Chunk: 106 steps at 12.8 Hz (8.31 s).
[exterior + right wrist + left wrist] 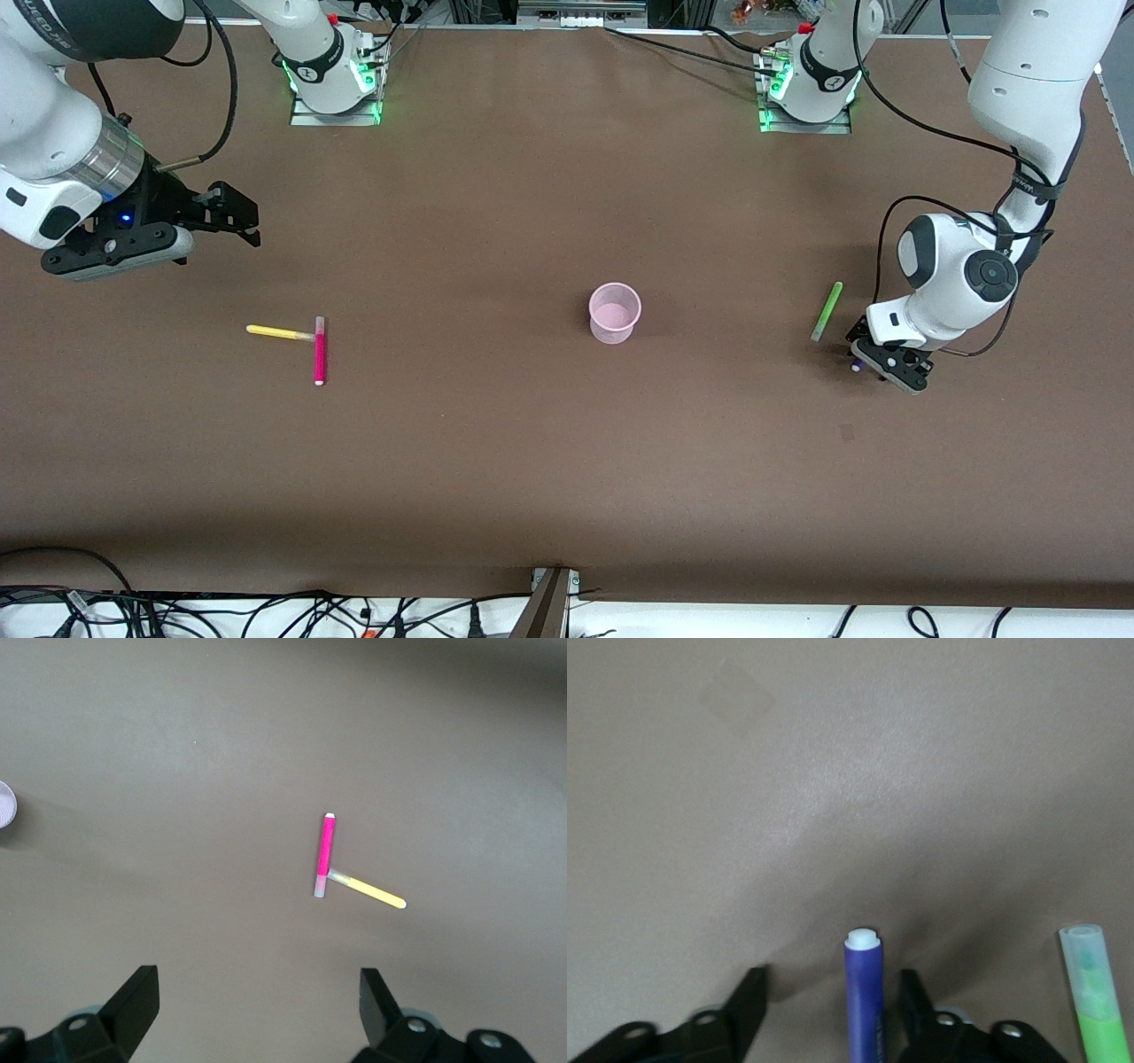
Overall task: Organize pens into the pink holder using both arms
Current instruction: 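Close the left gripper on the purple pen and lift it, then carry the purple pen to the cup while the right gripper reaches the pink pen, then lower the purple pen into the cup while the right gripper grasps the pink pen, then open the left gripper and raise it back from the cup, then lift the pink pen and carry it over the cup with the right gripper, then lower the pink pen into the pink cup with the right gripper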
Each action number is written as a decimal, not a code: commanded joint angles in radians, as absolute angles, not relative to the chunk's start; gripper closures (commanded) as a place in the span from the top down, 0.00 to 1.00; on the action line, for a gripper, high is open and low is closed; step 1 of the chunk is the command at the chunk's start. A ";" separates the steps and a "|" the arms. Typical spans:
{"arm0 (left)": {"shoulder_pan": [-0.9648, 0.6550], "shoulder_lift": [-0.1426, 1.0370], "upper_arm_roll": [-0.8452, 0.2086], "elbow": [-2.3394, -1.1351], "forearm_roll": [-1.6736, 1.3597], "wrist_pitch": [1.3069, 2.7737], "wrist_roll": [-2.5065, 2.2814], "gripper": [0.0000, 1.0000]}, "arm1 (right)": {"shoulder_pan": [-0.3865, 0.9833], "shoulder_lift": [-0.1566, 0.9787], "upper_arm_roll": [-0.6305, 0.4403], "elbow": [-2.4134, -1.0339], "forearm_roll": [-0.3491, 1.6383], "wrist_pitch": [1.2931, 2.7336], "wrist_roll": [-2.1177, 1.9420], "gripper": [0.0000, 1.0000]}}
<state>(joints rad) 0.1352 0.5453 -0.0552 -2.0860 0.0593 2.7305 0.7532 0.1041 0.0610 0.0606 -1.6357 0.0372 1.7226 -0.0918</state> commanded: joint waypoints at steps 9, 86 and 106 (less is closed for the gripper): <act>0.130 0.483 -0.071 -2.022 0.074 2.602 0.779 0.00 | 0.101 0.063 0.063 -1.623 0.028 1.713 -0.100 1.00; -0.025 -0.025 0.011 -1.631 0.005 1.626 -0.066 1.00 | 0.077 0.629 0.109 -1.644 -0.008 2.229 -0.143 0.00; -0.041 0.015 -0.034 -1.578 0.011 1.626 -0.066 1.00 | 0.760 0.779 0.174 -1.183 -0.313 2.376 0.491 0.00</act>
